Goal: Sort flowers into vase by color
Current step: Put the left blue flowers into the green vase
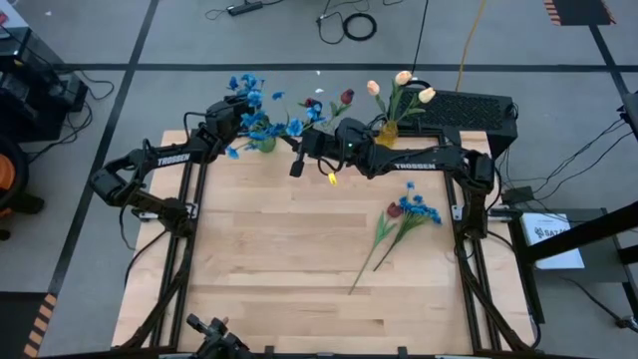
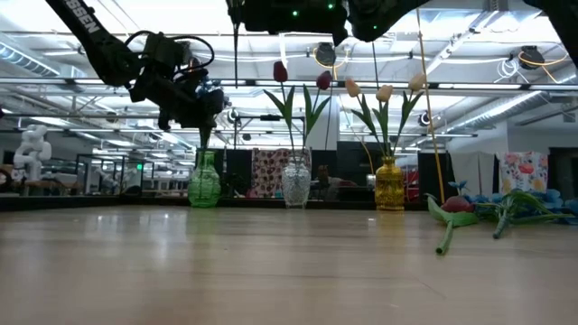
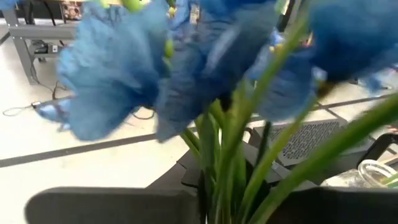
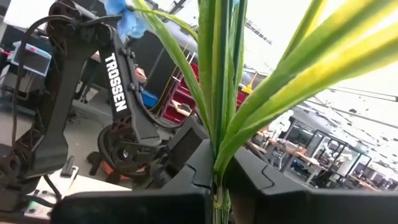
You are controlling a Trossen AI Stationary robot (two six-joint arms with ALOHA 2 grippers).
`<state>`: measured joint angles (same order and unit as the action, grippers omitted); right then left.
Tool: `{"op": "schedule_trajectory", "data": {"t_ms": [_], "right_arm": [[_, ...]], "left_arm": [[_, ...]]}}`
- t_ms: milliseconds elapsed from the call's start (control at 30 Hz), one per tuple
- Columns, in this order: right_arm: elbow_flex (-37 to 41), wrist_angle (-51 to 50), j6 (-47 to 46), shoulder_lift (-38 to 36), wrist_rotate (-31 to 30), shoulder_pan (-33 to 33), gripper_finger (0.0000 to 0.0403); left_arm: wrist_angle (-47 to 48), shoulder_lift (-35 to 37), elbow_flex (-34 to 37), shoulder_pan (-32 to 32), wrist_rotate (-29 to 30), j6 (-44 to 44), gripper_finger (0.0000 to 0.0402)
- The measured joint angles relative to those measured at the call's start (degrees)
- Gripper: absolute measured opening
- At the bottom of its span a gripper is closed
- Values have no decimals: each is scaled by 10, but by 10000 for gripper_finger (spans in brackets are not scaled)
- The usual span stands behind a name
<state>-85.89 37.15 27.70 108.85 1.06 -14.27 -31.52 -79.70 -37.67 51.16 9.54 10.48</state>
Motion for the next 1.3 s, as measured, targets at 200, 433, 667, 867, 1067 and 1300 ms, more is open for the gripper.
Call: {"op": "schedule_trajectory", "data": {"t_ms": [200,433,667,867,1067,1300], "right_arm": [[0,0,0,0,0,0,18],[0,-25,-11,0,6,-2,18],[0,-58,-17,0,5,-8,18],[0,-57,-18,0,8,-8,18],[0,-62,-38,0,7,-11,18],[0,-59,-60,0,7,-19,18]], "left_arm": [[-3,0,0,-1,2,8,106],[-4,0,0,-1,3,6,152],[7,33,0,-1,-10,-45,201],[37,92,0,-1,-7,-68,260],[102,181,0,-1,21,-113,289],[159,239,0,-1,14,-140,290]]}}
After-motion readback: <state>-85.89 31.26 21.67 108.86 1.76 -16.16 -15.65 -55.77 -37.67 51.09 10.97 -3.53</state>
